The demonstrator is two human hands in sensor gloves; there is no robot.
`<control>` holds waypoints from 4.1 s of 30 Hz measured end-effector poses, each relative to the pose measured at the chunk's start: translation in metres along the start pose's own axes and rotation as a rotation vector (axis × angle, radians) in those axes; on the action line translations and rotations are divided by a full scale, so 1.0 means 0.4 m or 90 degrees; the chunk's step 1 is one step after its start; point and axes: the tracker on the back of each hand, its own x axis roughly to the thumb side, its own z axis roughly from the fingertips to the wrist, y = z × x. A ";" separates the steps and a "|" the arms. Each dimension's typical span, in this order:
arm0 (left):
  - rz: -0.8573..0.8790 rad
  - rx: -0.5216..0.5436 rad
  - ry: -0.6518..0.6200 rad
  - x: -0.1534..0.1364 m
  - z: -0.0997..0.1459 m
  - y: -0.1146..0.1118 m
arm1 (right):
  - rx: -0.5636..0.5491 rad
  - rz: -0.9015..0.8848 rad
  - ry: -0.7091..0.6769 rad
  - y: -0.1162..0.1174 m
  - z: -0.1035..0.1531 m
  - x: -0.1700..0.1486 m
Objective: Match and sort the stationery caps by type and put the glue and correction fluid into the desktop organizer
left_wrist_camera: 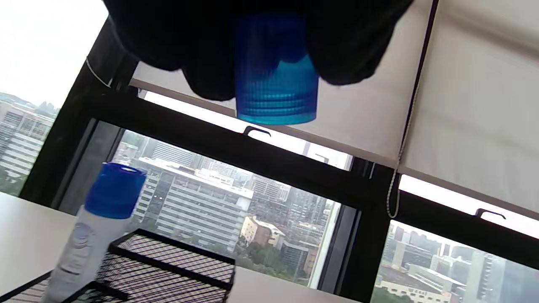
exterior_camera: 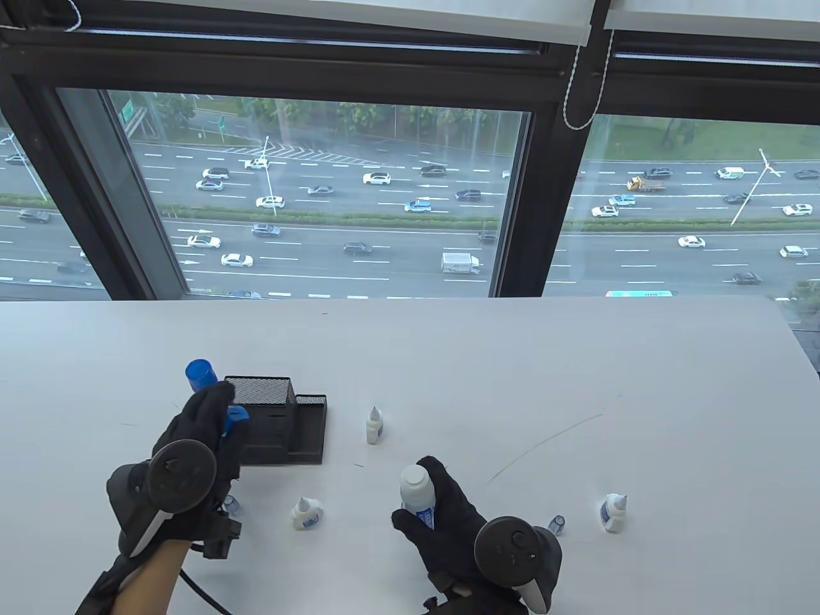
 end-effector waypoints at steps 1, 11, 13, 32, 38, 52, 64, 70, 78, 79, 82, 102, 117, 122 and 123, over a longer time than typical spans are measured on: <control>0.038 0.011 -0.035 0.043 0.003 0.010 | 0.000 0.000 -0.001 0.000 0.000 0.001; 0.289 -0.076 -0.238 0.248 0.038 -0.024 | 0.001 -0.002 -0.003 -0.006 -0.001 -0.001; 0.284 -0.079 -0.240 0.265 0.049 -0.052 | 0.002 -0.002 -0.004 -0.006 0.000 -0.002; 0.104 -0.090 -0.324 0.335 0.081 -0.114 | 0.039 -0.006 -0.010 0.025 0.001 -0.007; 0.106 -0.169 -0.376 0.343 0.081 -0.119 | 0.064 -0.065 -0.004 0.030 -0.005 -0.022; 0.097 -0.097 -0.337 0.340 0.092 -0.124 | 0.067 -0.056 -0.022 0.032 -0.005 -0.021; 0.020 -0.041 -0.303 0.354 0.111 -0.127 | 0.057 -0.054 -0.020 0.027 -0.005 -0.026; 0.062 -0.241 -0.347 0.362 0.097 -0.114 | 0.062 -0.045 -0.022 0.033 -0.005 -0.028; 0.031 -0.086 -0.299 0.357 0.103 -0.118 | 0.067 -0.042 -0.030 0.042 -0.002 -0.025; 0.036 -0.117 -0.313 0.357 0.102 -0.117 | 0.069 -0.037 -0.030 0.043 -0.002 -0.024; 0.083 -0.241 -0.388 0.368 0.101 -0.123 | 0.069 -0.060 -0.019 0.046 -0.003 -0.031; 0.001 -0.147 -0.333 0.369 0.110 -0.116 | 0.065 -0.040 -0.022 0.050 -0.001 -0.029; -0.002 -0.112 -0.330 0.370 0.122 -0.137 | 0.059 -0.048 -0.023 0.049 -0.001 -0.033; 0.006 -0.110 -0.324 0.368 0.119 -0.124 | 0.060 -0.046 -0.026 0.047 -0.001 -0.033; 0.031 -0.154 -0.342 0.370 0.117 -0.125 | 0.056 -0.048 -0.022 0.048 -0.001 -0.035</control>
